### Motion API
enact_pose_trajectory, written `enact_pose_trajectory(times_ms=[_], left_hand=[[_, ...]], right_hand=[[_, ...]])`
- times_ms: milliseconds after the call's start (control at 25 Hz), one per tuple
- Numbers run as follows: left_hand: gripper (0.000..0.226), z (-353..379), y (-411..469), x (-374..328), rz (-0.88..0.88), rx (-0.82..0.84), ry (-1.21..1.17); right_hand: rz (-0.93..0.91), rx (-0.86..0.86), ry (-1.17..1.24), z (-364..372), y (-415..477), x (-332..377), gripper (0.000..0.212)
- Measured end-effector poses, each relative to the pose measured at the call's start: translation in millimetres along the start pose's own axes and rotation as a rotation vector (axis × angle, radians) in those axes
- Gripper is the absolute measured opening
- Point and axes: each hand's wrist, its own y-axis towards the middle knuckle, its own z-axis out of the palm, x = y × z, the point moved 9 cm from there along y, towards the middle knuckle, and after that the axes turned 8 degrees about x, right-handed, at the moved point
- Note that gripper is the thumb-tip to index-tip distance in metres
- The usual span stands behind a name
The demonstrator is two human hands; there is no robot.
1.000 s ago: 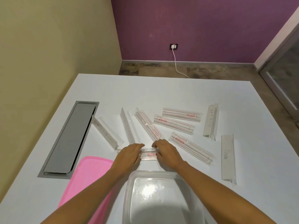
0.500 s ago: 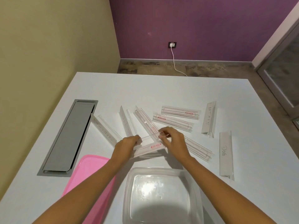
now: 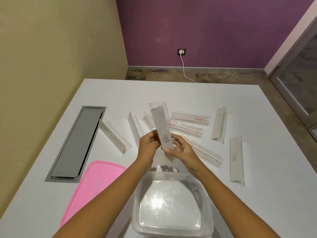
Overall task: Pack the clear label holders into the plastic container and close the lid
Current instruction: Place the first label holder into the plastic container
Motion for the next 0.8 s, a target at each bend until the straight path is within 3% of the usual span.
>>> enact_pose_trajectory(times_ms=[80, 240, 360, 520, 680, 800], left_hand=[[0.032, -1, -9, 1, -0.003, -0.057, -0.075], [0.021, 1, -29, 1, -0.011, 0.011, -0.086], [0.022, -14, -41, 8, -0.043, 0.021, 0.106], [0.025, -64, -67, 30, -0.13, -0.097, 0.421], [0.031, -77, -97, 78, -0.399, -0.031, 0.228], [0.031, -72, -107, 90, -0.402, -0.015, 0.25]], right_hand=[[-0.027, 0.054, -0.024, 5, -5, 8, 0.062], [-0.021, 0.144, -0.121, 11, -20, 17, 0.063], [-0.004, 0.08, -0.349, 3, -40, 17, 0.06], [0.04, 0.029, -0.627, -1, -77, 3, 0.059], [0.072, 0.031, -0.954, 7, -103, -22, 0.067], [0.109, 0.016, -1.239, 11, -111, -45, 0.065]])
